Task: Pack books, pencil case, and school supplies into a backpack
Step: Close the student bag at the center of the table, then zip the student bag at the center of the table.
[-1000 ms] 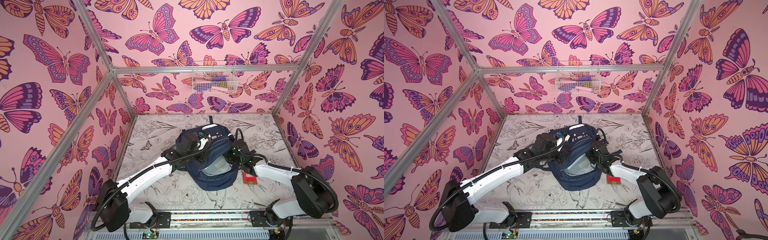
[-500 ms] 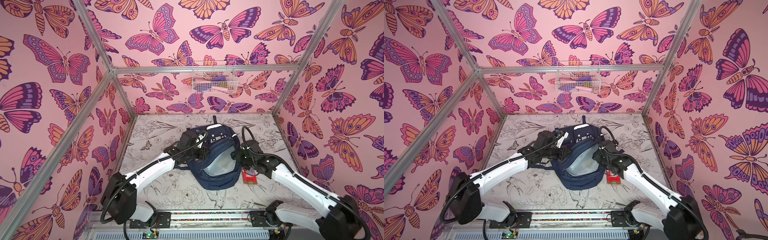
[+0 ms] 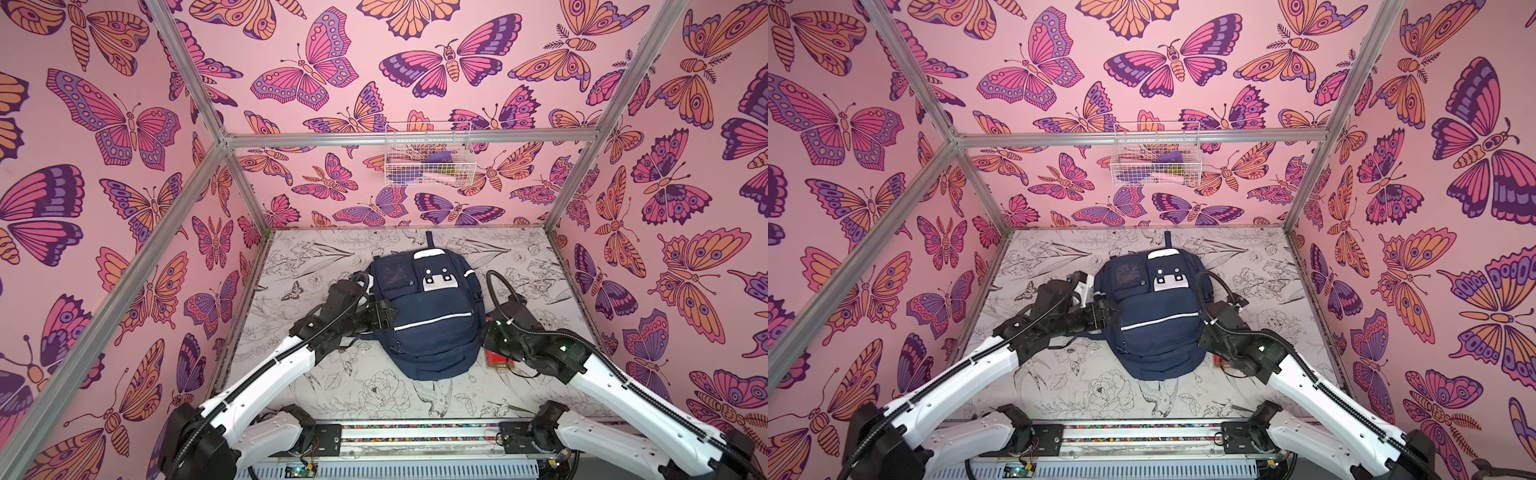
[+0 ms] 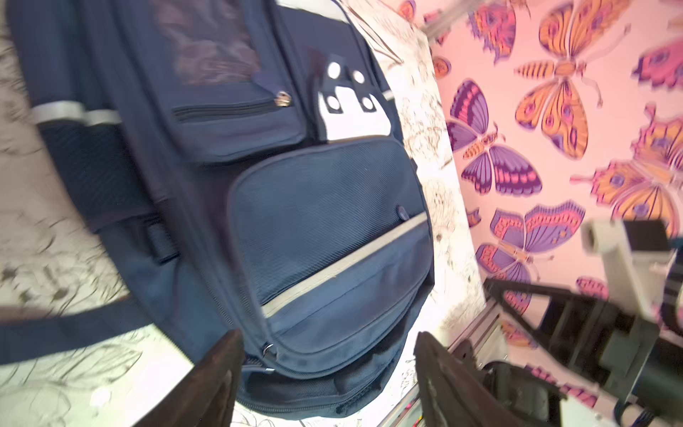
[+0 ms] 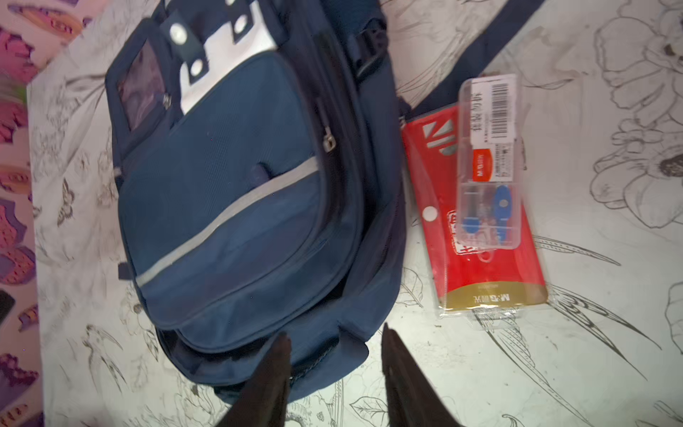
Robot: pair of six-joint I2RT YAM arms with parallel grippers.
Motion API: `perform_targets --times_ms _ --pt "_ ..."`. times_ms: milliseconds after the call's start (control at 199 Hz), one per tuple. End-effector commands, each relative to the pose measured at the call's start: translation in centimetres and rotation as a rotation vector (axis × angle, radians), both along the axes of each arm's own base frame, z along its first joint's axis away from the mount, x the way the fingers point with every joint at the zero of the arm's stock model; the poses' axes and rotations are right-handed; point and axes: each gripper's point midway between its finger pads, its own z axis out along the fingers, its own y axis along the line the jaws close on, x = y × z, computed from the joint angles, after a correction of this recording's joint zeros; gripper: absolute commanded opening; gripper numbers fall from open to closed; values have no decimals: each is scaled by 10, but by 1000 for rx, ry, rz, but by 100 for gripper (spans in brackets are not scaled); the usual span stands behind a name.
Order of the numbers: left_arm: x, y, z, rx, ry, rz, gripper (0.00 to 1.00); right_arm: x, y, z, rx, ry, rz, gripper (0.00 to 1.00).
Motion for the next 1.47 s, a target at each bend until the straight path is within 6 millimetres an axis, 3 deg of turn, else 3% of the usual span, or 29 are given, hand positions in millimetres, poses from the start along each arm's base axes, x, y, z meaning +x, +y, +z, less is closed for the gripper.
perform_targets --times_ms 0,60,211,291,316,396,577,652,702,707,717,732,833,1154,1309,1465 --pt "-14 2 -35 -30 184 46 75 -1 15 -3 -80 -30 70 41" --pt "-15 -1 -46 -44 234 57 71 -1 32 -8 -79 -24 108 40" --pt "-11 -19 -60 -148 275 34 70 4 77 -9 -36 -41 191 40" --pt "-7 -29 -63 -203 294 28 70 5 89 -12 -41 -29 200 39" --pt "-6 -32 -75 -195 331 31 69 5 92 -13 -42 -26 204 39" --pt "-2 -40 -83 -220 362 26 64 6 99 -14 -45 -31 216 38" --pt "15 -53 -81 -290 352 34 39 2 102 -12 -98 -51 237 35" --pt "22 -61 -77 -324 355 20 17 -1 104 -9 -124 -71 251 34" --pt "32 -66 -70 -356 306 8 17 -3 109 -7 -135 -86 259 33" --pt "32 -67 -69 -364 309 7 16 -3 109 -7 -135 -86 259 33" --pt "30 -68 -68 -383 333 9 4 -3 110 -7 -135 -88 260 33" --pt "31 -69 -64 -408 347 19 0 -4 111 -7 -134 -88 263 33" --pt "38 -70 -47 -476 327 45 0 -6 122 -3 -122 -110 282 33" --pt "47 -56 -2 -584 275 171 0 2 194 0 34 -149 332 37" --pt "47 -50 18 -609 226 192 0 16 196 2 40 -174 231 36" --pt "43 -55 21 -609 226 181 0 27 196 -4 8 -198 163 43"
